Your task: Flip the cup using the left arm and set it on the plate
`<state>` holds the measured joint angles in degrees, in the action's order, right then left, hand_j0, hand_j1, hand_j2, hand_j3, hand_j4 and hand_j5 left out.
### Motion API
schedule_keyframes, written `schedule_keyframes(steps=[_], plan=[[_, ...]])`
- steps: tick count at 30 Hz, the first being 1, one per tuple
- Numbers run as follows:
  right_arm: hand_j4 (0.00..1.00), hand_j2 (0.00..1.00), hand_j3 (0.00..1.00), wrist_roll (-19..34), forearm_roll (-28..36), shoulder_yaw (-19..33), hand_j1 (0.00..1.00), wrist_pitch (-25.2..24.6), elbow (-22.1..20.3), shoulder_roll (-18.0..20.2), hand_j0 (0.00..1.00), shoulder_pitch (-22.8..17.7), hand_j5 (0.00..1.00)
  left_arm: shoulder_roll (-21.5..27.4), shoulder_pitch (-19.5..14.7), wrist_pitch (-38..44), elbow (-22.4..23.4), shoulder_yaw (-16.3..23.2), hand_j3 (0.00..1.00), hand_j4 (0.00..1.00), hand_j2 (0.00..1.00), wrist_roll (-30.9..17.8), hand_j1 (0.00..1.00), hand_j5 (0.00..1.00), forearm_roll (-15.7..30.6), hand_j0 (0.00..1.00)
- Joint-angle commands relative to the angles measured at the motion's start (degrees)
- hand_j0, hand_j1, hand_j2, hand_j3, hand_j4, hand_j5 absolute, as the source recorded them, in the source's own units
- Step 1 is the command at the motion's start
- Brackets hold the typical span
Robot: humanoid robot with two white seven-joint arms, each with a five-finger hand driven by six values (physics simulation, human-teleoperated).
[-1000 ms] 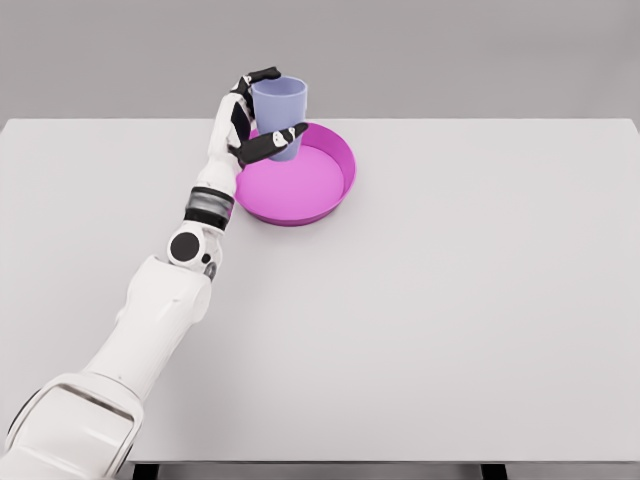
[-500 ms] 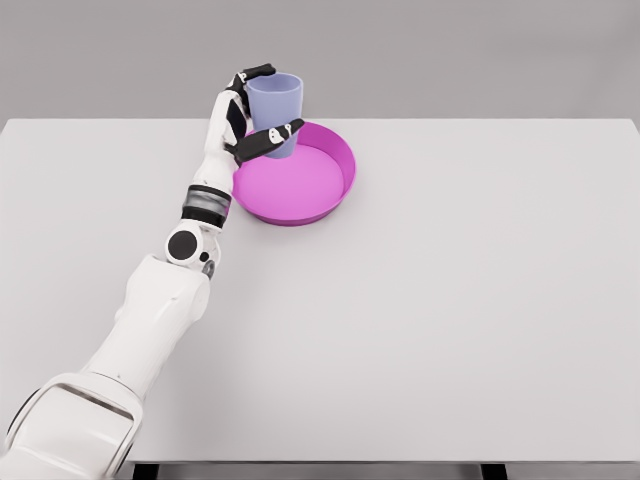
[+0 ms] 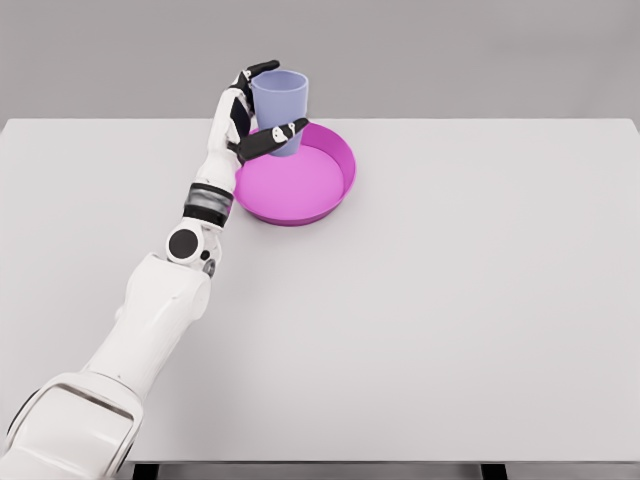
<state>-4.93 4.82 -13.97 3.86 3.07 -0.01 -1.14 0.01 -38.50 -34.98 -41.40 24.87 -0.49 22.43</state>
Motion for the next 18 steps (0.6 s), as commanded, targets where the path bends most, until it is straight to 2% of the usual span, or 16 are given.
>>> schedule_keyframes(steps=[1, 4, 18], plan=[[1.0, 1.0, 1.0, 0.0, 0.01, 0.0, 1.0, 0.0, 0.01, 0.01, 1.0, 0.0, 1.0, -0.01, 0.0, -0.02, 0.0, -0.08, 0.71, 0.71, 0.71, -0.21, 0.71, 0.71, -0.02, 0.71], [1.0, 1.0, 1.0, 0.0, 0.01, 0.0, 1.0, 0.0, 0.01, 0.01, 1.0, 0.0, 1.0, -0.01, 0.0, -0.02, 0.09, -0.08, 0.81, 0.81, 0.81, -0.21, 0.81, 0.81, -0.02, 0.81], [1.0, 1.0, 1.0, 0.0, 0.01, 0.0, 1.0, 0.0, 0.01, 0.01, 1.0, 0.0, 1.0, -0.01, 0.18, -0.02, -0.09, 0.44, 0.76, 0.76, 0.76, -0.3, 0.76, 0.76, -0.02, 0.76]])
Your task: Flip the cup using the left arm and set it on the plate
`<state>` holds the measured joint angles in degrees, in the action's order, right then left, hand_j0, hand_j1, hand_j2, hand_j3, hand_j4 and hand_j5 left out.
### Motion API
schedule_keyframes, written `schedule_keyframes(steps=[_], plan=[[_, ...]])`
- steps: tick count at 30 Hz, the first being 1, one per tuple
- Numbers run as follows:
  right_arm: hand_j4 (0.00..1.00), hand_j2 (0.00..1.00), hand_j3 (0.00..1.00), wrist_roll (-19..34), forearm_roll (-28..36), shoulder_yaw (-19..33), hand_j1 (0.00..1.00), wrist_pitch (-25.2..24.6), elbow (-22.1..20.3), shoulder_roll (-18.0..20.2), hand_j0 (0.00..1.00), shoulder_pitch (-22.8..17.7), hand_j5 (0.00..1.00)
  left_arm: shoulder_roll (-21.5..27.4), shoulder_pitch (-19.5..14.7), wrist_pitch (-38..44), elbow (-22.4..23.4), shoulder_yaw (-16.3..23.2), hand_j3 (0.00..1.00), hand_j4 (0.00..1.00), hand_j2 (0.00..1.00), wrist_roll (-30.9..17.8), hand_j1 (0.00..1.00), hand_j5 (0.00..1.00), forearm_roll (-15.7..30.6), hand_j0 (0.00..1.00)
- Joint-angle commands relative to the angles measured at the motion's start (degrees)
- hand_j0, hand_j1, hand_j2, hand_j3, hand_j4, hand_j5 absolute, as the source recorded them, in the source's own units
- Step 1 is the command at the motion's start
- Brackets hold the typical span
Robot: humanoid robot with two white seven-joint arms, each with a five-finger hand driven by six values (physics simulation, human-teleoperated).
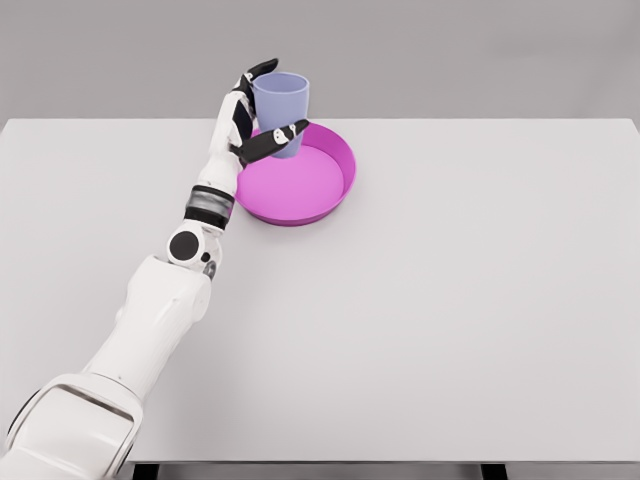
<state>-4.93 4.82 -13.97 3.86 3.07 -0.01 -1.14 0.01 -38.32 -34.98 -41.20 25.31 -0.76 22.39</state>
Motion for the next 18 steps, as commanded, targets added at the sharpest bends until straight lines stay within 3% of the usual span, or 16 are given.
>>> schedule_keyframes(steps=[1, 18], plan=[[1.0, 1.0, 1.0, 0.0, 0.01, 0.0, 1.0, 0.0, 0.01, 0.01, 1.0, 0.0, 1.0, -0.01, 0.0, -0.02, -0.37, -0.09, 0.77, 0.77, 0.77, -0.03, 0.77, 0.77, 0.02, 0.77], [1.0, 1.0, 1.0, 0.0, 0.01, 0.0, 1.0, 0.0, 0.01, 0.01, 1.0, 0.0, 1.0, -0.01, 0.79, -0.02, -5.38, 0.09, 0.81, 0.81, 0.81, -0.03, 0.81, 0.81, -0.33, 0.81]])
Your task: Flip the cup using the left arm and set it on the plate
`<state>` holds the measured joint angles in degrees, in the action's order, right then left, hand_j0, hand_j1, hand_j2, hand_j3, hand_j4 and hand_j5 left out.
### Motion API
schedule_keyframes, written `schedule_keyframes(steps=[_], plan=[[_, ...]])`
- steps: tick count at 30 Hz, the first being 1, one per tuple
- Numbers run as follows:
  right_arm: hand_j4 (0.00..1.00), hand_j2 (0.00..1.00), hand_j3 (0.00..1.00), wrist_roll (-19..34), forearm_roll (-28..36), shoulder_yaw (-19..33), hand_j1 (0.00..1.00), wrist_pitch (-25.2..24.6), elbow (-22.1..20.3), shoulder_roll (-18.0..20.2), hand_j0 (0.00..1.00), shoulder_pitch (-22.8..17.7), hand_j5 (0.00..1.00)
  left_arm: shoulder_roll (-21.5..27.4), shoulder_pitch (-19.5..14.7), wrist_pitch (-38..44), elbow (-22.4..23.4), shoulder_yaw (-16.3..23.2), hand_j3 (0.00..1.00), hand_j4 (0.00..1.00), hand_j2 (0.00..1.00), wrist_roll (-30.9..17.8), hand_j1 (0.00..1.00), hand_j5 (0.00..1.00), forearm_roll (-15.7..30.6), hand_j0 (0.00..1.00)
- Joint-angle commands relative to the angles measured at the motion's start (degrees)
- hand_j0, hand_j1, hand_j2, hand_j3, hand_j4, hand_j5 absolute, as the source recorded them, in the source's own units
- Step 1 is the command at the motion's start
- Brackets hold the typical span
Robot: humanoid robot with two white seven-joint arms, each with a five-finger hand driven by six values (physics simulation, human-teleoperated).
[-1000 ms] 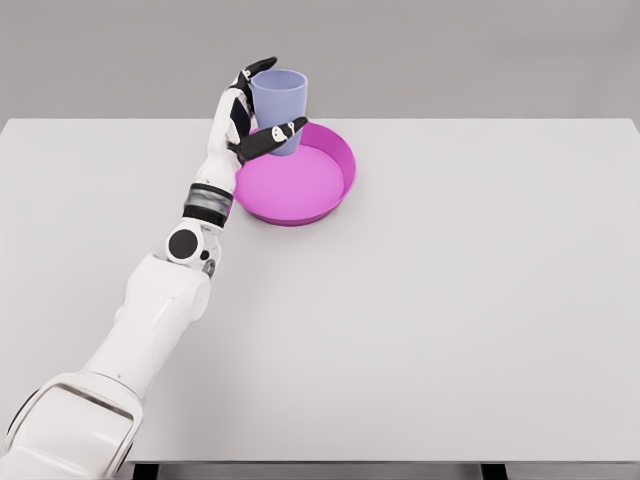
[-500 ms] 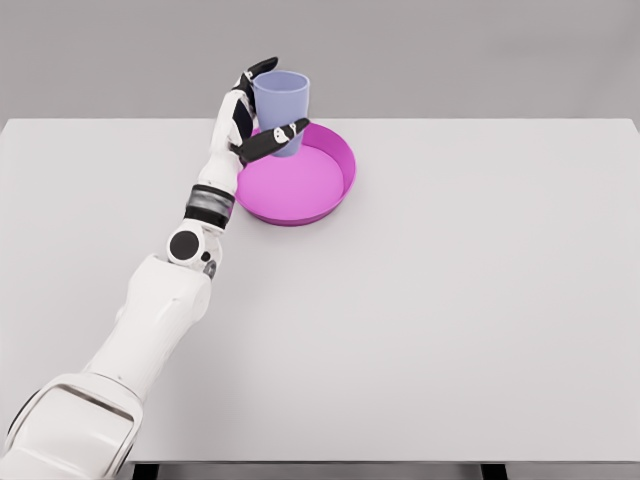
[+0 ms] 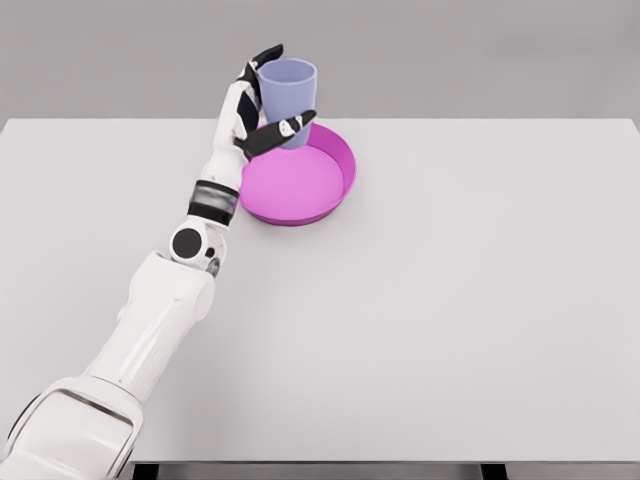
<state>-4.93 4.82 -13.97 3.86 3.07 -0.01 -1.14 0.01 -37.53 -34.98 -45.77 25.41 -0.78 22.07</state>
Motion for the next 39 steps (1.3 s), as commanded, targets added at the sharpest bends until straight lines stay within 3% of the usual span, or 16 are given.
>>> schedule_keyframes(steps=[1, 14, 27, 32, 36, 38, 39], plan=[[1.0, 1.0, 1.0, 0.0, 0.01, 0.0, 1.0, 0.0, 0.01, 0.01, 1.0, 0.0, 1.0, -0.01, 0.0, -0.02, -0.81, -0.09, 0.82, 0.82, 0.82, -0.02, 0.82, 0.82, -0.01, 0.82], [1.0, 1.0, 1.0, 0.0, 0.01, 0.0, 1.0, 0.0, 0.01, 0.01, 1.0, 0.0, 1.0, -0.01, -0.18, -0.02, -0.28, -0.01, 0.95, 0.95, 0.95, -0.45, 0.95, 0.95, -0.01, 0.95], [1.0, 1.0, 1.0, 0.0, 0.01, 0.0, 1.0, 0.0, 0.01, 0.01, 1.0, 0.0, 1.0, -0.01, -0.61, -0.02, -0.28, 0.08, 0.96, 0.96, 0.96, -0.45, 0.96, 0.96, 0.08, 0.96], [1.0, 1.0, 1.0, 0.0, 0.01, 0.0, 1.0, 0.0, 0.01, 0.01, 1.0, 0.0, 1.0, 5.09, -1.23, -0.02, -0.81, 0.26, 1.0, 1.0, 1.0, -0.28, 1.0, 1.0, 0.69, 1.0], [1.0, 1.0, 1.0, 0.0, 0.01, 0.0, 1.0, 0.0, 0.01, 0.01, 1.0, 0.0, 1.0, 12.73, -0.35, -0.02, -0.64, 0.43, 1.0, 1.0, 1.0, -0.28, 1.0, 1.0, 1.48, 1.0], [1.0, 1.0, 1.0, 0.0, 0.01, 0.0, 1.0, 0.0, 0.01, 0.01, 1.0, 0.0, 1.0, 19.49, 1.49, -0.02, -0.9, 2.01, 1.0, 1.0, 1.0, -0.37, 1.0, 1.0, 1.48, 1.0], [1.0, 1.0, 1.0, 0.0, 0.01, 0.0, 1.0, 0.0, 0.01, 0.01, 1.0, 0.0, 1.0, 25.11, 1.58, -0.02, -1.77, 5.43, 1.0, 1.0, 1.0, -0.28, 1.0, 1.0, 1.75, 1.0]])
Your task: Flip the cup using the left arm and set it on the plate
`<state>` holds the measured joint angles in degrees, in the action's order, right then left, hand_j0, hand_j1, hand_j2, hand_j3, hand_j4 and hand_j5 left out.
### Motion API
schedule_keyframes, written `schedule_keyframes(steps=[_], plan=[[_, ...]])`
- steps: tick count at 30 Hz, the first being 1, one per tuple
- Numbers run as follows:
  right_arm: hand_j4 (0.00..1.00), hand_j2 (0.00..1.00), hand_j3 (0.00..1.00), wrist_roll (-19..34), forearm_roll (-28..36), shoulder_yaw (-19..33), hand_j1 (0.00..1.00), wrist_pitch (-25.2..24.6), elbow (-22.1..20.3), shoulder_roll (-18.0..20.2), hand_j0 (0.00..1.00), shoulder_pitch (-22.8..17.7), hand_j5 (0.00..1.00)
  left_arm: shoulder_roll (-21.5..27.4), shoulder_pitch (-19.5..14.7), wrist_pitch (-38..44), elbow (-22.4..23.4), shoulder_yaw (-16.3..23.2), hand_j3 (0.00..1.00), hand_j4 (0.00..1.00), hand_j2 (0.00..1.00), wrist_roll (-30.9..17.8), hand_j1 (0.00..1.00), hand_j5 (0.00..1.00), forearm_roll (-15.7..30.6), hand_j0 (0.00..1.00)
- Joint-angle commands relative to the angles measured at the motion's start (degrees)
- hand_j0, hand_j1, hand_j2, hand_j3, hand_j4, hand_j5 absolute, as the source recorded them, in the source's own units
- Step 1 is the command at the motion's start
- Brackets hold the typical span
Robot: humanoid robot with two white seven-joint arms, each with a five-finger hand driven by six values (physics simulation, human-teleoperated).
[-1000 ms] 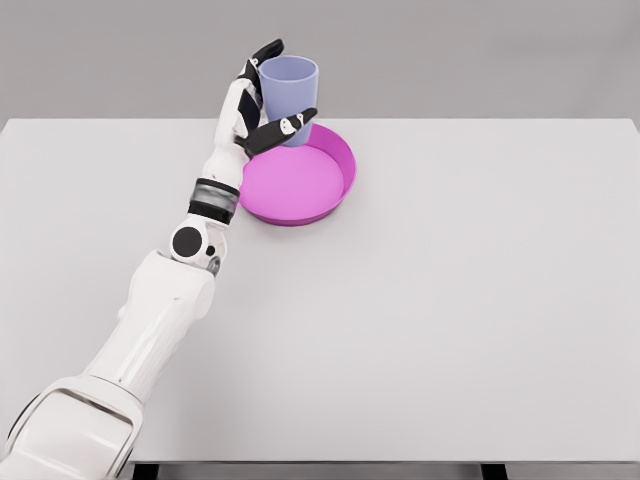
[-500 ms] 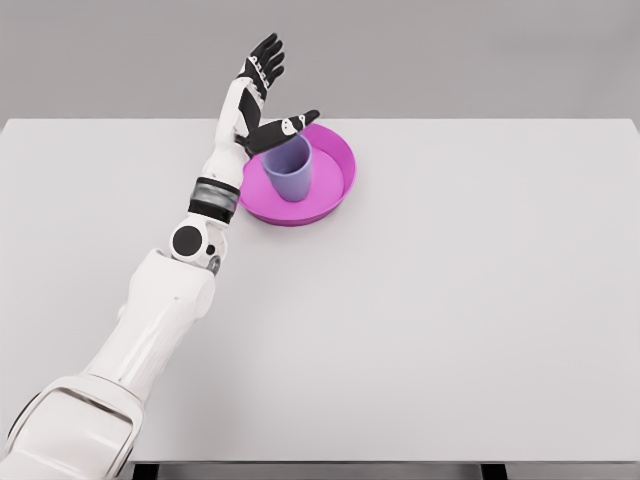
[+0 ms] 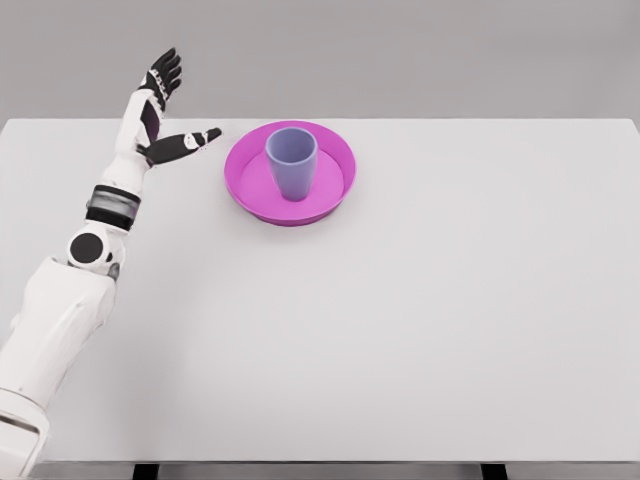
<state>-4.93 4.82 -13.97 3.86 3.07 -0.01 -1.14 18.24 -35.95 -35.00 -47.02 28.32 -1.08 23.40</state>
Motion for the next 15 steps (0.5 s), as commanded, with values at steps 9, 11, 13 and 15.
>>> schedule_keyframes(steps=[9, 11, 13, 15], plan=[[1.0, 1.0, 1.0, 0.0, 0.01, 0.0, 1.0, 0.0, 0.01, 0.01, 1.0, 0.0, 1.0, 38.36, 2.37, 0.0, -25.22, 20.81, 1.0, 1.0, 1.0, -8.49, 1.0, 1.0, 0.42, 1.0], [1.0, 1.0, 1.0, 0.0, 0.01, 0.0, 1.0, 0.0, 0.01, 0.01, 1.0, 0.0, 1.0, 40.03, 4.66, 0.0, -29.36, 19.84, 1.0, 1.0, 1.0, -9.37, 1.0, 1.0, 0.51, 1.0], [1.0, 1.0, 1.0, 0.0, 0.01, 0.0, 1.0, 0.0, 0.01, 0.01, 1.0, 0.0, 1.0, 39.94, 5.18, 0.0, -30.59, 19.75, 1.0, 1.0, 1.0, -9.29, 1.0, 1.0, 1.91, 1.0], [1.0, 1.0, 1.0, 0.0, 0.01, 0.0, 1.0, 0.0, 0.01, 0.01, 1.0, 0.0, 1.0, 40.03, 5.54, 0.0, -30.59, 19.75, 1.0, 1.0, 1.0, -9.64, 1.0, 1.0, 2.88, 1.0]])
